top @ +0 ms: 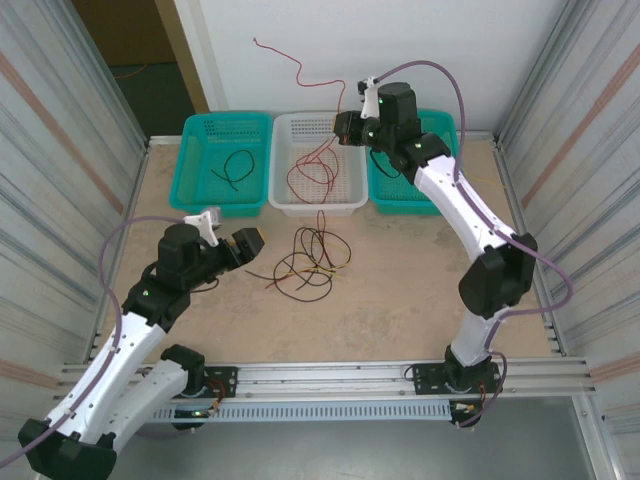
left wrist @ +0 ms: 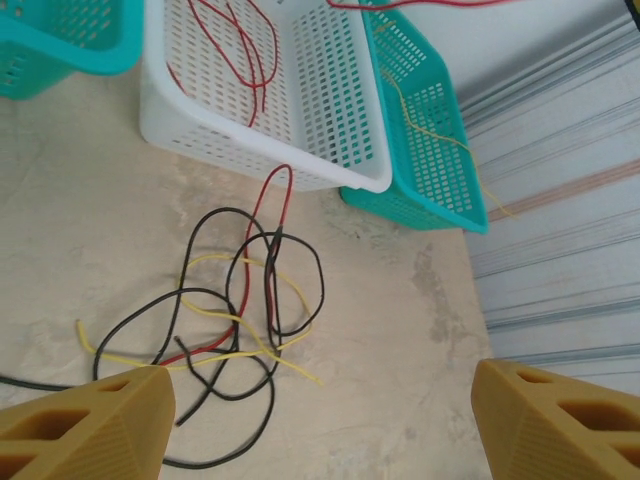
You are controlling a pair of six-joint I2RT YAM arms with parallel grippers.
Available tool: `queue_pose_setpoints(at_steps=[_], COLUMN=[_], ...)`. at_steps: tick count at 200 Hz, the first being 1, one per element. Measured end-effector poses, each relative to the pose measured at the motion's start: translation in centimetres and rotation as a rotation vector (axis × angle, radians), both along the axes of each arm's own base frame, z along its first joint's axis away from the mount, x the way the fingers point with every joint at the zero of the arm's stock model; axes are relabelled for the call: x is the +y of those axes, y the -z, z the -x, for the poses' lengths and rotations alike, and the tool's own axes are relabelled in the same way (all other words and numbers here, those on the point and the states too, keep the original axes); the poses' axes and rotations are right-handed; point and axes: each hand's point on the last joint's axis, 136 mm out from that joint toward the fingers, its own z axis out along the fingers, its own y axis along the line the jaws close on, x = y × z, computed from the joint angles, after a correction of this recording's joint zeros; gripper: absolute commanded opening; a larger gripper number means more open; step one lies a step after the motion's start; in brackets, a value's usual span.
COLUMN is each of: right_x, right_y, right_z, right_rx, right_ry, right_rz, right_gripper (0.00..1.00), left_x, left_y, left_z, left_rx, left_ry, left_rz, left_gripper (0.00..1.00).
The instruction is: Untangle the cables
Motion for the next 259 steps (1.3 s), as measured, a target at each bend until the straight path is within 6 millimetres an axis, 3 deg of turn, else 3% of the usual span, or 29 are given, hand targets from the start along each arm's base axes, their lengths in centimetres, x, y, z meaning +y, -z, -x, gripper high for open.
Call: queue_pose_setpoints(at_steps=[22,45,79,95,108,123,148,167,179,182,206,225,259], right_x=[-0.4,-0.4,-0.9,-1.9,-2.8,-3.8,-4.5,-3.1,-1.6,-1.2,1.9,2.7,3.8], right_y=[2.6,6.2,13.3,17.1,18.7,18.7,15.1,12.3,11.9,11.9,14.7,17.9,21.5], right_z=[-2.3,-3.3,-1.8,-0.3,1.2,2.6,5.1,8.3,10.5,11.0,15.4,18.4,20.6], right_rx=[0.045,0.125,0.266,0.345,0.39,0.407,0.354,0.3,0.29,0.29,0.334,0.391,0.468], right_ry=[0.026,0.044,0.057,0.074,0.09,0.107,0.126,0.099,0.063,0.056,-0.008,-0.032,-0.02], right_rz=[0.013,0.019,0.067,0.11,0.142,0.162,0.172,0.189,0.211,0.218,0.297,0.371,0.419], right_gripper=[0.1,0.4,0.52,0.54,0.54,0.54,0.55,0.55,0.56,0.61,0.65,0.61,0.56], left_x=[0.3,0.4,0.7,0.7,0.7,0.6,0.5,0.5,0.5,0.4,0.2,0.3,0.4], left_y=[1.1,2.4,4.2,4.6,4.8,5.2,6.4,7.1,7.4,7.5,7.6,7.9,7.9], left_z=[0.3,0.7,1.3,1.4,1.3,1.2,1.0,0.9,1.0,1.0,1.2,1.5,1.9], left_rx=[0.02,0.045,0.07,0.077,0.081,0.094,0.138,0.174,0.194,0.198,0.218,0.237,0.265], left_ry=[-0.002,0.006,0.014,0.018,0.022,0.024,0.024,0.02,0.016,0.017,0.024,0.027,0.032], left_rz=[-0.026,-0.05,-0.075,-0.084,-0.092,-0.101,-0.117,-0.121,-0.117,-0.115,-0.101,-0.106,-0.125], left_gripper=[0.76,0.76,0.76,0.76,0.75,0.74,0.71,0.7,0.69,0.69,0.68,0.67,0.65])
